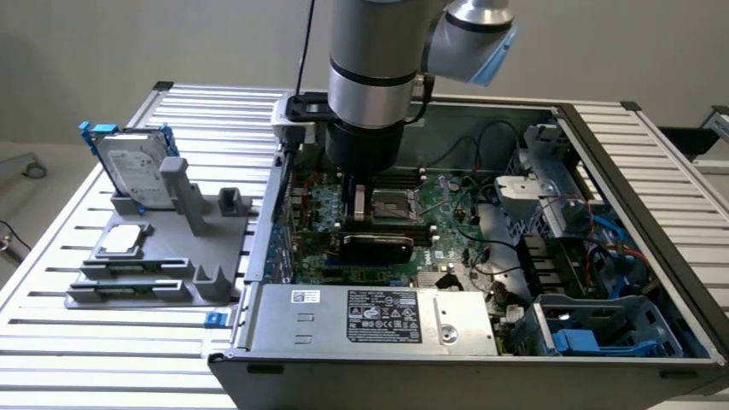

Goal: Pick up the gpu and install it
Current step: 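Press down on the gpu until it lock into place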

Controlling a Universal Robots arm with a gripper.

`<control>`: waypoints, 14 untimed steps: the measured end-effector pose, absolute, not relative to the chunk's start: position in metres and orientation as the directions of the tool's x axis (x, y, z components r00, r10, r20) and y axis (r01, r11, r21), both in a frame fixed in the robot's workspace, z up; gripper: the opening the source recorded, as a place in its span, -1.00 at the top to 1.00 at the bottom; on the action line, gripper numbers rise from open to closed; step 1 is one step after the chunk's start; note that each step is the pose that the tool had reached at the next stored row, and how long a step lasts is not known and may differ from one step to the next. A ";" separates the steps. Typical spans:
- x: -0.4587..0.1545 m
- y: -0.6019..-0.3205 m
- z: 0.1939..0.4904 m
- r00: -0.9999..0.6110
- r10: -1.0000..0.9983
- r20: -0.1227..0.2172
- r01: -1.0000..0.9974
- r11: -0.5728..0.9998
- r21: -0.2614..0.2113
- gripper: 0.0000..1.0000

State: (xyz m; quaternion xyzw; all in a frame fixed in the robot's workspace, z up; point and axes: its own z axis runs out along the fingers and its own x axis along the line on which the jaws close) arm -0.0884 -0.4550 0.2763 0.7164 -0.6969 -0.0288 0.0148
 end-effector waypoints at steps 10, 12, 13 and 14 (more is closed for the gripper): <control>-0.089 -0.454 0.270 0.027 -0.999 -0.020 -0.998 -0.028 0.061 0.79; -0.089 -0.454 0.269 0.027 -0.999 -0.020 -0.998 -0.028 0.061 0.79; -0.089 -0.453 0.269 0.027 -0.999 -0.020 -0.998 -0.028 0.061 0.79; -0.089 -0.453 0.268 0.027 -0.999 -0.020 -0.998 -0.028 0.061 0.79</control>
